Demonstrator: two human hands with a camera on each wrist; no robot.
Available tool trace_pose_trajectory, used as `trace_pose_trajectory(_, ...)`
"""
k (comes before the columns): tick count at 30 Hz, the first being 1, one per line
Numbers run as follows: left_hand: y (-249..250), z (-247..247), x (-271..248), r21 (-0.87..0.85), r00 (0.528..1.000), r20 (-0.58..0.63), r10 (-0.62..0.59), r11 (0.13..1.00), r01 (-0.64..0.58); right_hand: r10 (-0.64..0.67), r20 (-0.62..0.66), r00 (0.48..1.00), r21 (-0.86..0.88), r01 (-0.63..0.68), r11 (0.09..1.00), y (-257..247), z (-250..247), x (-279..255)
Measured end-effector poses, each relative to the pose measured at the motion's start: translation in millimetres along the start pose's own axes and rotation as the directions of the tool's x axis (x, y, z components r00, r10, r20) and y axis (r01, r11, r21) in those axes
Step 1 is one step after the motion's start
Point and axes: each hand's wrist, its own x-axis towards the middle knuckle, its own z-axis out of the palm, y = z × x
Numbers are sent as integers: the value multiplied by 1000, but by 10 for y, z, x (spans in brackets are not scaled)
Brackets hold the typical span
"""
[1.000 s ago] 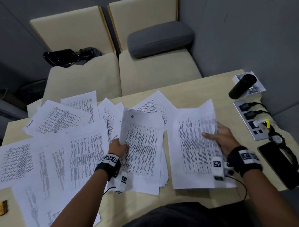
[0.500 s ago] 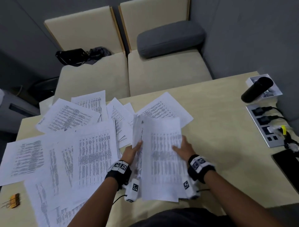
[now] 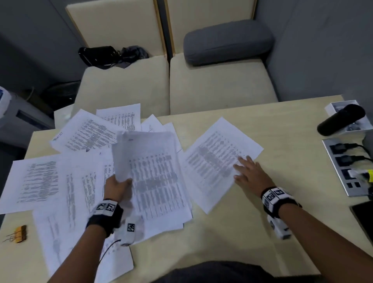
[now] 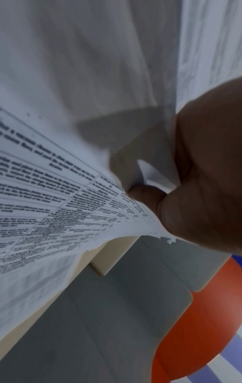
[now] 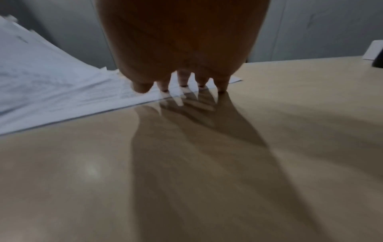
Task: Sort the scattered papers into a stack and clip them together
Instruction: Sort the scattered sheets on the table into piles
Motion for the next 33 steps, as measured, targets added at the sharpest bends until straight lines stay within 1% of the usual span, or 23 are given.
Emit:
trace_pose_trajectory(3, 36, -170, 62, -2, 1000, -11, -2, 1000, 2, 65, -146, 987, 117, -48, 992, 325, -3, -273)
trace_pose_trajectory(4, 49, -174, 74, 20, 1000, -2, 8, 1000, -8, 124, -199, 972, 158, -93, 983, 366, -19, -358)
trace_pose_trajectory(5, 73, -155, 81, 43, 1000, 14, 15, 999, -16, 211, -271, 939, 199, -160, 967, 363, -37, -429)
trace_pose_trajectory(6, 98, -120, 65, 55, 999, 32, 26, 998, -28, 332, -341, 879, 241, -259, 935, 319, -42, -482)
trace_pose_trajectory(7, 128, -64, 42, 61, 998, 54, 31, 998, -34, 493, -368, 789, 292, -405, 866, 236, -30, -526)
trace_pose_trajectory(8, 143, 14, 25, 60, 996, 80, 46, 997, -51, 662, -325, 675, 360, -559, 747, 126, 2, -564)
trace_pose_trajectory(9, 151, 103, 11, 66, 993, 104, 56, 996, -63, 794, -232, 561, 428, -674, 601, 6, 56, -593)
trace_pose_trajectory(10, 180, 205, -34, 80, 989, 125, 77, 993, -88, 863, -143, 484, 480, -729, 488, -115, 110, -606)
trace_pose_trajectory(11, 218, 297, -80, 92, 985, 145, 95, 990, -109, 884, -102, 455, 504, -743, 441, -217, 162, -596)
trace_pose_trajectory(15, 276, 636, -262, 106, 964, 241, 108, 985, -137, 850, -114, 514, 501, -710, 496, -345, 194, -511)
trace_pose_trajectory(16, 260, 695, -294, 104, 961, 257, 103, 986, -133, 854, -98, 511, 538, -695, 477, -305, 190, -487)
trace_pose_trajectory(18, 249, 752, -357, 101, 957, 272, 98, 986, -130, 867, -32, 497, 670, -633, 387, -216, 132, -483)
trace_pose_trajectory(19, 253, 754, -394, 99, 958, 272, 94, 987, -125, 859, -10, 512, 732, -582, 355, -192, 68, -503)
trace_pose_trajectory(20, 245, 749, -420, 95, 957, 276, 92, 988, -123, 835, -8, 550, 789, -510, 343, -171, -18, -527)
trace_pose_trajectory(22, 274, 711, -499, 88, 954, 287, 85, 990, -115, 748, -71, 660, 902, -277, 330, -210, -313, -618)
trace_pose_trajectory(24, 287, 672, -560, 59, 952, 301, 62, 995, -83, 627, -89, 774, 972, -69, 223, -298, -697, -703)
trace_pose_trajectory(25, 286, 655, -579, 37, 950, 311, 36, 998, -51, 565, -106, 818, 986, 13, 167, -343, -902, -738)
trace_pose_trajectory(27, 306, 625, -628, -37, 940, 341, -17, 999, 32, 466, -190, 864, 981, 149, 123, -388, -1240, -780)
trace_pose_trajectory(28, 315, 620, -657, -74, 932, 360, -39, 995, 70, 447, -223, 866, 975, 189, 121, -391, -1334, -782)
trace_pose_trajectory(29, 324, 627, -688, -103, 927, 372, -55, 990, 100, 424, -242, 873, 970, 214, 113, -411, -1388, -773)
trace_pose_trajectory(31, 356, 640, -779, -188, 914, 403, -43, 974, 129, 381, -202, 902, 978, 167, 121, -438, -1238, -692)
trace_pose_trajectory(32, 356, 665, -813, -226, 908, 418, -33, 964, 139, 379, -158, 912, 982, 104, 159, -485, -1082, -628)
trace_pose_trajectory(33, 374, 680, -861, -264, 898, 440, -16, 953, 147, 396, -105, 912, 972, 11, 233, -516, -869, -550)
